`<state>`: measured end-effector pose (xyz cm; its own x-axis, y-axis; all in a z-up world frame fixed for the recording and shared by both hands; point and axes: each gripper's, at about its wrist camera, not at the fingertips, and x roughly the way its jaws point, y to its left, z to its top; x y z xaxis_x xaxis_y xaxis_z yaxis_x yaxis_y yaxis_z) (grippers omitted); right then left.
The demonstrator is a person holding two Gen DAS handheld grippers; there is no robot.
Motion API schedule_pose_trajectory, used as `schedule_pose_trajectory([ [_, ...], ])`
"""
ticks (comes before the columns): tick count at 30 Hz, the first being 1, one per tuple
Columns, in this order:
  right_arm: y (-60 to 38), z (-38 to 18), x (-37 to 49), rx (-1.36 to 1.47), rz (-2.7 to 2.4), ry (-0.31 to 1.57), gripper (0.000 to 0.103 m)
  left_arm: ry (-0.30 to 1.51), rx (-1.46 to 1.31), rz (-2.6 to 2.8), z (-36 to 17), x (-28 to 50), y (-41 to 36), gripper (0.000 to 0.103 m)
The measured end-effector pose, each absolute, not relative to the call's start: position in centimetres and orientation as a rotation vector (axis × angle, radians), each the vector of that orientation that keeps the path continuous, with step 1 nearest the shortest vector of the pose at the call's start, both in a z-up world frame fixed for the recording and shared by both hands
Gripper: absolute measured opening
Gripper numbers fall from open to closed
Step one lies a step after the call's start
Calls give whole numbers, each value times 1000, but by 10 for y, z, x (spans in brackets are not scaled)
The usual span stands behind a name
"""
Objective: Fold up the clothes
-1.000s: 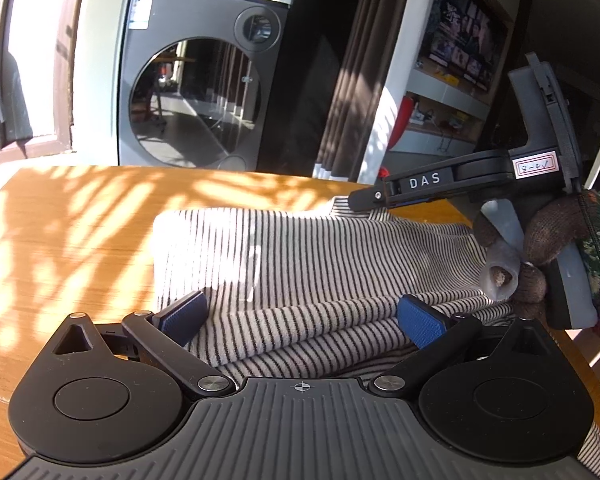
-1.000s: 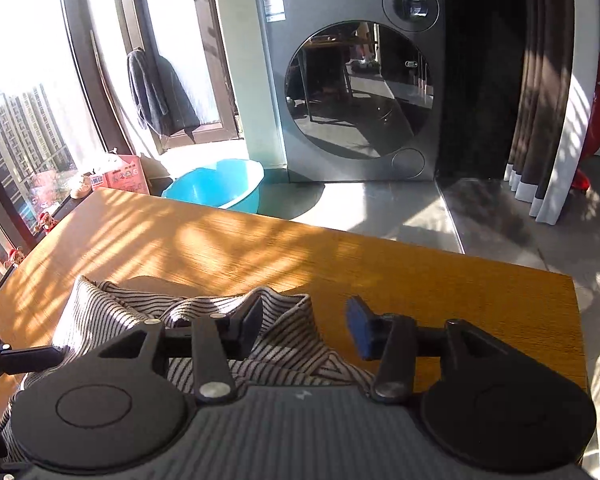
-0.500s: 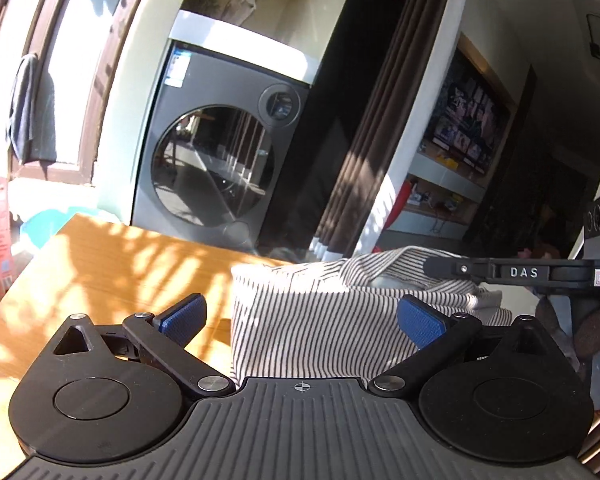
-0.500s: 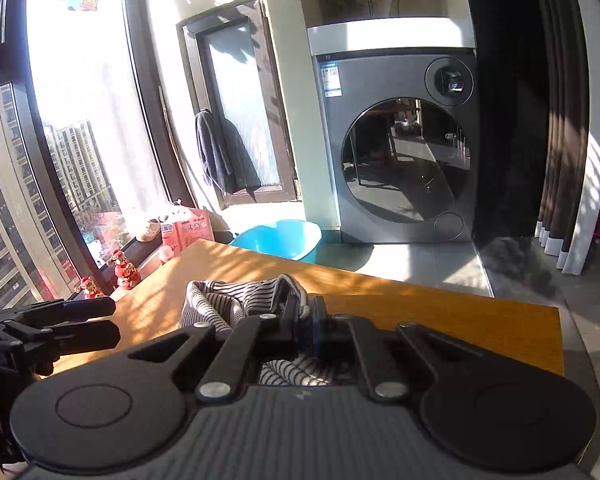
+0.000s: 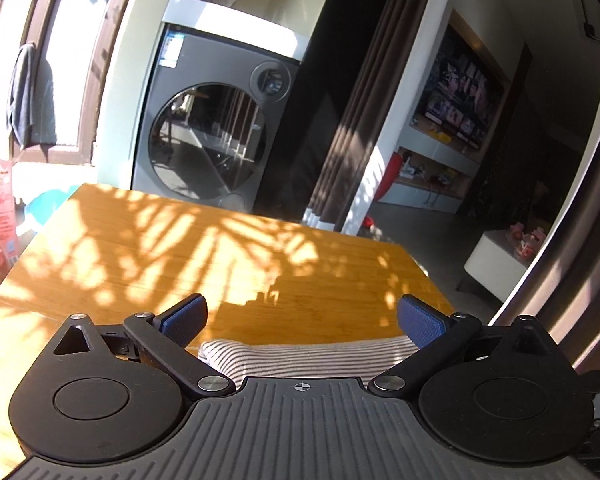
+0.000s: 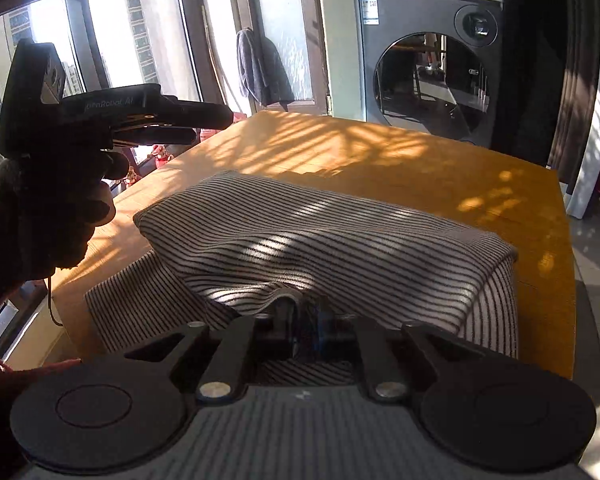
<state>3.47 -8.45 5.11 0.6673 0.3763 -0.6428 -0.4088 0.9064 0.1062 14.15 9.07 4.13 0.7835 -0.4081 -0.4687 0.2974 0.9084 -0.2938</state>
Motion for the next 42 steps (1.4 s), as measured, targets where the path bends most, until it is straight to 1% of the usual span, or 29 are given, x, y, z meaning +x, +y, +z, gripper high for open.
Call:
schedule_pose_trajectory([
  [1,-86,59,34,-58,416,689,23,571,-181,-381,37,140,87,103],
  [3,-88,72,31,-80,359,644,30,614,-135,-374,26,135,84,103],
  [5,-91,78,29,-104,310,616,34,635,-128,-375,21,129,86,103],
  [7,-92,83,31,-129,267,597,44,645,-130,-371,20,123,90,103],
  [8,-92,83,32,-136,258,594,47,646,-135,-366,21,120,92,102],
  [10,-92,84,32,-145,250,592,52,646,-134,-359,23,116,97,97],
  [11,-92,83,32,-151,244,590,54,656,-142,-364,24,115,99,89],
  [12,-92,81,31,-160,240,587,57,666,-150,-369,25,114,102,84],
  [14,-92,78,30,-162,237,590,61,692,-191,-391,24,116,104,84],
  [16,-95,73,32,-155,231,605,67,718,-228,-411,22,119,105,85],
  [19,-101,65,38,-137,220,638,75,758,-271,-430,14,125,102,89],
  [25,-123,39,49,-94,158,727,80,808,-314,-446,-3,136,91,90],
  [29,-137,20,60,-2,142,808,83,815,-332,-456,-9,141,88,86],
  [31,-139,14,63,20,146,822,83,807,-334,-461,-9,141,88,82],
  [33,-135,11,66,26,172,821,83,798,-336,-465,-9,141,88,75],
  [39,-111,8,89,16,213,779,83,762,-357,-425,-1,154,104,64],
  [41,-104,10,101,15,222,750,80,750,-365,-412,2,158,109,62],
  [42,-100,12,107,13,226,731,76,744,-368,-405,3,160,112,61],
])
